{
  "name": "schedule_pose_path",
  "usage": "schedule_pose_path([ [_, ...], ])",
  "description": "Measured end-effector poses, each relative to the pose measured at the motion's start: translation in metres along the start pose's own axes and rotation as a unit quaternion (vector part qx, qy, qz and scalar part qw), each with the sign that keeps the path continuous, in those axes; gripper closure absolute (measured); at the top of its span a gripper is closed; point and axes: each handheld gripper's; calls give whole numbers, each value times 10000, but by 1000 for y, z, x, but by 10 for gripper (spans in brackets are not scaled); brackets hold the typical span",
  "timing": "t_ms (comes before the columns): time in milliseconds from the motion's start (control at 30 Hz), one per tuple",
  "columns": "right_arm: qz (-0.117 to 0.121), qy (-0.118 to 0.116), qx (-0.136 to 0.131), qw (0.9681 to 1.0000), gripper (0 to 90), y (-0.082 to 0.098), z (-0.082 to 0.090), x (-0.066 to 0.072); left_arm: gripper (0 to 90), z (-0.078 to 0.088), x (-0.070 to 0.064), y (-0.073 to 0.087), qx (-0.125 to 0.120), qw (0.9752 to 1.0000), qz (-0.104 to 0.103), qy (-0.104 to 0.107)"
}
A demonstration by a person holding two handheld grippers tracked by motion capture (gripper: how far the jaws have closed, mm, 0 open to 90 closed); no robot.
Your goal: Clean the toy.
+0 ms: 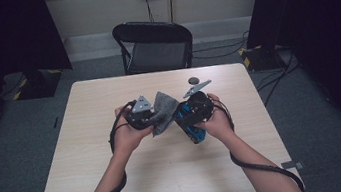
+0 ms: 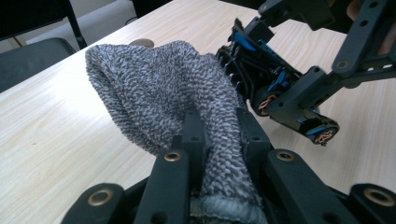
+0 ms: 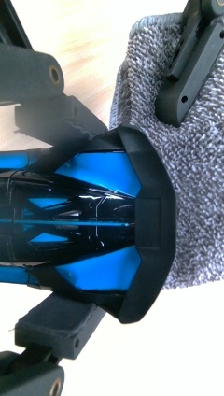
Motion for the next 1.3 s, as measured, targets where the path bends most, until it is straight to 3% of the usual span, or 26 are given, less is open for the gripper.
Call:
schedule_pose_path([
  [667, 23, 21, 8, 10000, 257, -3, 2, 1, 768, -11, -7, 3, 73, 9999, -15, 116],
  [1300, 28, 92, -30, 9999, 256, -8, 3, 2, 768, -21, -11, 5, 311, 9994, -11, 139],
])
Point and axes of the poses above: each handheld gripper's, and its own axes: z roughly backward along the jaws, y roughly out of its underside, x roughly to its left, and after that the axes turned 7 degrees about y, right-handed
